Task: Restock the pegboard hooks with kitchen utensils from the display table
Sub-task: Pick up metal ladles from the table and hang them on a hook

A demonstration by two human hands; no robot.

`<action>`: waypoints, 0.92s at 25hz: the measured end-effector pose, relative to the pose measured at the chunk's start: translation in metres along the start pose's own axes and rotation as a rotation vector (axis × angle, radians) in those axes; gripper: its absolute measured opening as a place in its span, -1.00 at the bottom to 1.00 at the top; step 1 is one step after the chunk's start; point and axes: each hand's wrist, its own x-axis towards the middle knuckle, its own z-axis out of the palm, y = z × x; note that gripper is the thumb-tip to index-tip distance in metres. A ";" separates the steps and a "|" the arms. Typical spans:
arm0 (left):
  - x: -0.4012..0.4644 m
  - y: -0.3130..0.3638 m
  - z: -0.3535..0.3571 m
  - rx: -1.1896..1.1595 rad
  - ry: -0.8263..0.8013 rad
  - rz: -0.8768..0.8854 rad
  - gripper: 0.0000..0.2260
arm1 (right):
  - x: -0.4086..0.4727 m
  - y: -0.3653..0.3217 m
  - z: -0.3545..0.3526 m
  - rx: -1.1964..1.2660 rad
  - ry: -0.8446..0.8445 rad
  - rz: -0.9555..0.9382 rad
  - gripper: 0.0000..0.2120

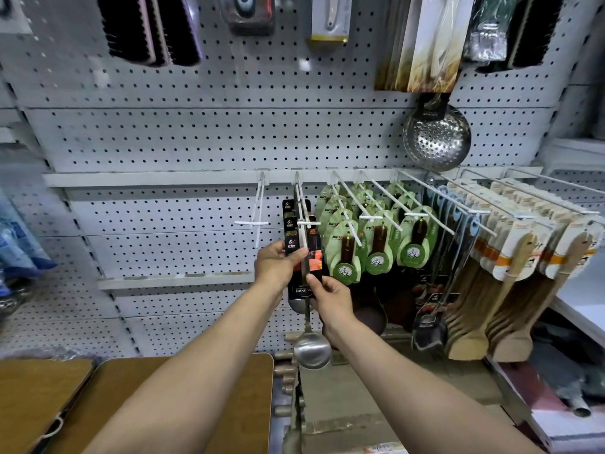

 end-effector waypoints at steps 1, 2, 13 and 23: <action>0.006 -0.001 0.000 0.006 -0.005 0.006 -0.87 | 0.005 0.001 0.003 -0.005 0.012 0.003 -0.85; 0.011 -0.001 0.000 0.015 -0.011 0.013 -0.85 | 0.008 0.001 0.006 -0.001 0.022 0.011 -0.86; 0.028 -0.006 -0.004 -0.013 -0.088 0.082 -0.75 | 0.034 0.013 0.019 -0.032 0.135 0.054 -0.75; 0.018 -0.009 -0.004 0.051 -0.023 0.006 -0.75 | 0.021 0.002 0.011 -0.181 0.040 0.103 -0.79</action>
